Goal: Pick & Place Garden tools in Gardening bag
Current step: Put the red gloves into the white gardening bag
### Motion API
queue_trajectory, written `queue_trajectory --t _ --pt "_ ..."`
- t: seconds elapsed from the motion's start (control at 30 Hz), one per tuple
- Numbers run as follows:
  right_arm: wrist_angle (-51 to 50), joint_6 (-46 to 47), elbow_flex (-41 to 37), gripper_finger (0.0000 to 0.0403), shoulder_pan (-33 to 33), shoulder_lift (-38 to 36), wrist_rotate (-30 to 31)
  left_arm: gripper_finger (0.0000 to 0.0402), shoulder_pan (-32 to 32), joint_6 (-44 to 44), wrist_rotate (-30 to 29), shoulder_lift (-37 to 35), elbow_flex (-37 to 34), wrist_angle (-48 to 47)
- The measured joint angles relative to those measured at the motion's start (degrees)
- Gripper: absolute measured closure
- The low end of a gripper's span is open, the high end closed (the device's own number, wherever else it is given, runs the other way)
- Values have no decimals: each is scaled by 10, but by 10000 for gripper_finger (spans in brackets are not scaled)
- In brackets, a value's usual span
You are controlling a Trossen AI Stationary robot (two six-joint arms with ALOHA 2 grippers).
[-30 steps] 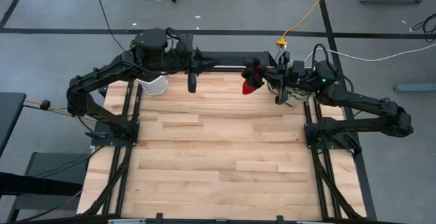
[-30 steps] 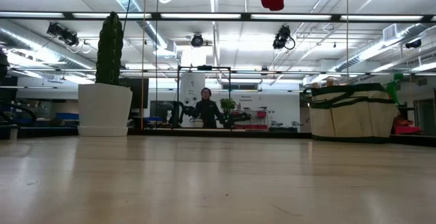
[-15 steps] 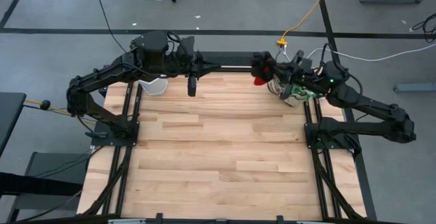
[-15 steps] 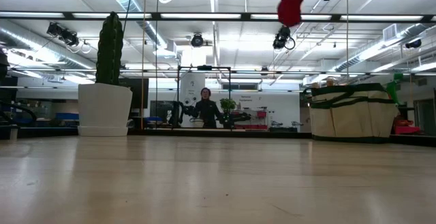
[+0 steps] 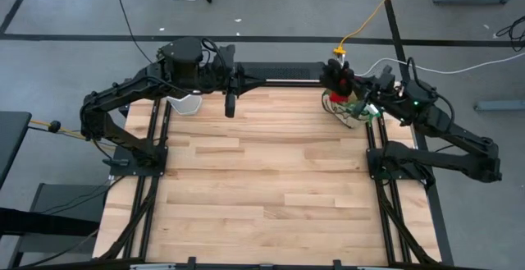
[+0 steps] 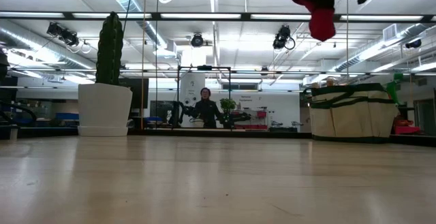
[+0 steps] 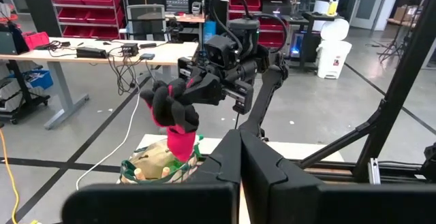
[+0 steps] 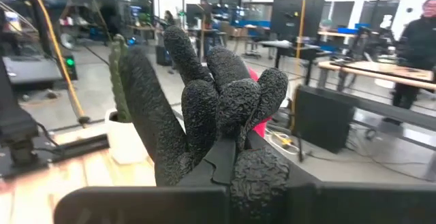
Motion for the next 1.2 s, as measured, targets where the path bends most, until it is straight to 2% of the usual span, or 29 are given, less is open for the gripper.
queue_trajectory --t 0.23,0.53,0.83,1.2 --pt "-73 -3 0 391 0 -49 23 397 0 0 0 0 0 0" --pt "-108 -3 0 392 0 -80 63 397 0 0 0 0 0 0" --pt "-164 -2 0 392 0 -82 146 397 1 6 0 0 0 0" --pt "-129 27 -65 392 0 -83 249 396 2 4 0 0 0 1"
